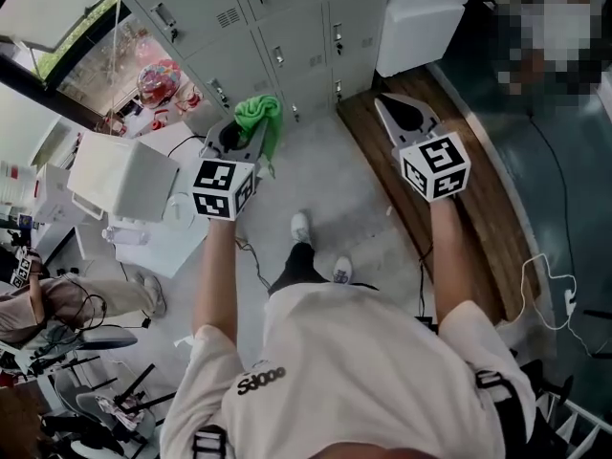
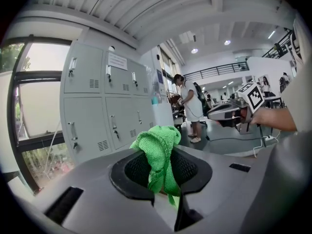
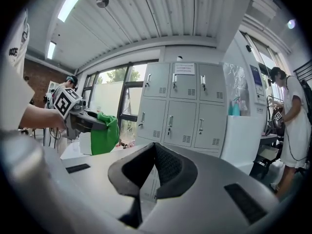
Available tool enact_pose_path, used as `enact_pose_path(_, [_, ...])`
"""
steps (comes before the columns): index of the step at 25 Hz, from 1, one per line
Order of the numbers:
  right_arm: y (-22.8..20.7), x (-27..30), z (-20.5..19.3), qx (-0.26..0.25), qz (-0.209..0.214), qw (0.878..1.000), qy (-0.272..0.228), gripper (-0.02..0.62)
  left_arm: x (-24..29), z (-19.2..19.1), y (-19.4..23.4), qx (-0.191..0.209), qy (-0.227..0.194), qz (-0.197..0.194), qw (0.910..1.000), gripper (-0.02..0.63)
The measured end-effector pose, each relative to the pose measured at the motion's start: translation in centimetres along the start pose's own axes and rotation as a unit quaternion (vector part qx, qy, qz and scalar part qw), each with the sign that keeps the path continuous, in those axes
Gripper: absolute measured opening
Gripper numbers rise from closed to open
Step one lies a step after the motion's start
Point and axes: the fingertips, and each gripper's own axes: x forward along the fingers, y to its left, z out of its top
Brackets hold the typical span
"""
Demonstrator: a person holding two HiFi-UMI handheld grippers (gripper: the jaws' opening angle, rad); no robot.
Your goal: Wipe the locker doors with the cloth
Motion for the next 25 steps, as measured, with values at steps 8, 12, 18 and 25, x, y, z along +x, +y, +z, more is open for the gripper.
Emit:
enact_pose_path(8, [-5.2, 6.9, -1.5, 0.010, -0.025, 1.000, 0.014, 0.009, 8.1, 0.1, 6.4, -0.013, -0.009, 0.001, 0.9999, 0.094])
enact_pose_path(12, [-8.5, 12.3, -0.7, 0.019, -0.034, 0.999, 0.010, 0.009, 13.2, 0.6, 10.8, -0.020, -0.016, -0.002, 0.9997, 0.094])
enact_pose_path(18, [-12.8, 20.7, 0.1, 0.038, -0.043, 0.998, 0.005, 0.009, 21.0, 0.6, 17.7, -0.034, -0.013, -0.010, 0.9993, 0.094])
enact_pose_path(25, [-16.7, 27.7, -1.0, 0.052, -0.054, 0.997, 0.017, 0.009, 29.9, 0.3, 22.2, -0.060, -0.012, -0.031, 0.9976, 0.094])
